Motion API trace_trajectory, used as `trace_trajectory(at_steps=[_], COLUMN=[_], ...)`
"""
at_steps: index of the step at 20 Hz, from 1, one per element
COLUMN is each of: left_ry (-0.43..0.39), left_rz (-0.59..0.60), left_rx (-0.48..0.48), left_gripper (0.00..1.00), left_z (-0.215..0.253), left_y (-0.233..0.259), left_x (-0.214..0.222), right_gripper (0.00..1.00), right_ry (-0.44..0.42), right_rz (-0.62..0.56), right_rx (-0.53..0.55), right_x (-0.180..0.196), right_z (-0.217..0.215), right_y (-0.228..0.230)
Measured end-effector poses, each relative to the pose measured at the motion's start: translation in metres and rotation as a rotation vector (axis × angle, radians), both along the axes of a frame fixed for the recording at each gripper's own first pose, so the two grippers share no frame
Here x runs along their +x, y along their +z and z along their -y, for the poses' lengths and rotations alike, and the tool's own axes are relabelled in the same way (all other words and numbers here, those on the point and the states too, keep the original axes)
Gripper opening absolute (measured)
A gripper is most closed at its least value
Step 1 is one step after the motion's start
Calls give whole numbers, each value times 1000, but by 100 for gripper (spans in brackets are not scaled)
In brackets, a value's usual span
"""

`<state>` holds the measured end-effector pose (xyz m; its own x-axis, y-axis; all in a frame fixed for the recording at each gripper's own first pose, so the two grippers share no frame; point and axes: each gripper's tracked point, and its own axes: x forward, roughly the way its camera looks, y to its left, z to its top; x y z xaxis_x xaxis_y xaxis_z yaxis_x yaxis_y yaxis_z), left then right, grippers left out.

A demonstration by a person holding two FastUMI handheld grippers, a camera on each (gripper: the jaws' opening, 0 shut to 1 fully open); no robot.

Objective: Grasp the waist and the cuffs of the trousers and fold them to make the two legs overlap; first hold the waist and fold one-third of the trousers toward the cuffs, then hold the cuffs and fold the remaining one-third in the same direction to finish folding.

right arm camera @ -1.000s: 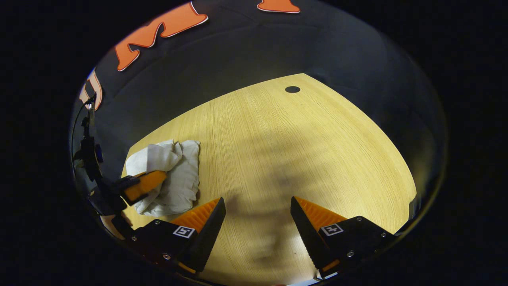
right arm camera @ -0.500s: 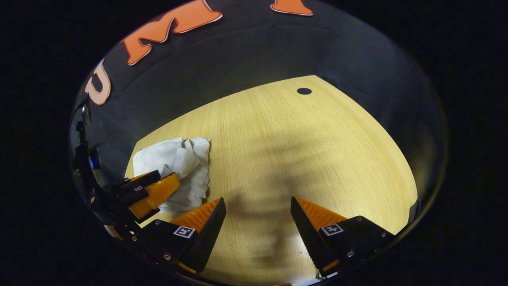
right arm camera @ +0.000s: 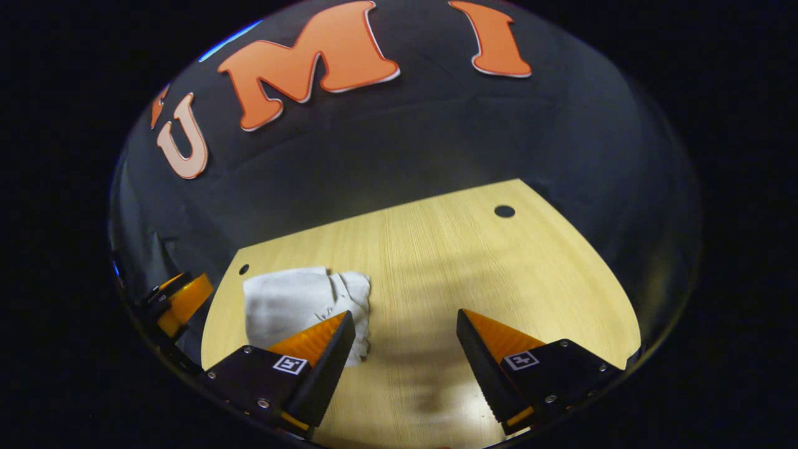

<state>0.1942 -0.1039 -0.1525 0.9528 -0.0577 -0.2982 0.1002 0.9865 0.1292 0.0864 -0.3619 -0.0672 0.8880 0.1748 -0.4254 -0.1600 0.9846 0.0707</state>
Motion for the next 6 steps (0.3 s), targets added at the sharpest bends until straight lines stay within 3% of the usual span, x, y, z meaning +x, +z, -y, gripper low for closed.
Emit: trace_trajectory(at_steps=[6], left_ry=[113], left_rz=[187], left_rx=[-37], left_gripper=[99], left_z=[-4], left_y=[4], left_x=[-4], right_gripper=[98], right_ry=[81], right_rz=[200], right_rx=[-7], right_x=[-9], right_z=[-38], right_y=[70])
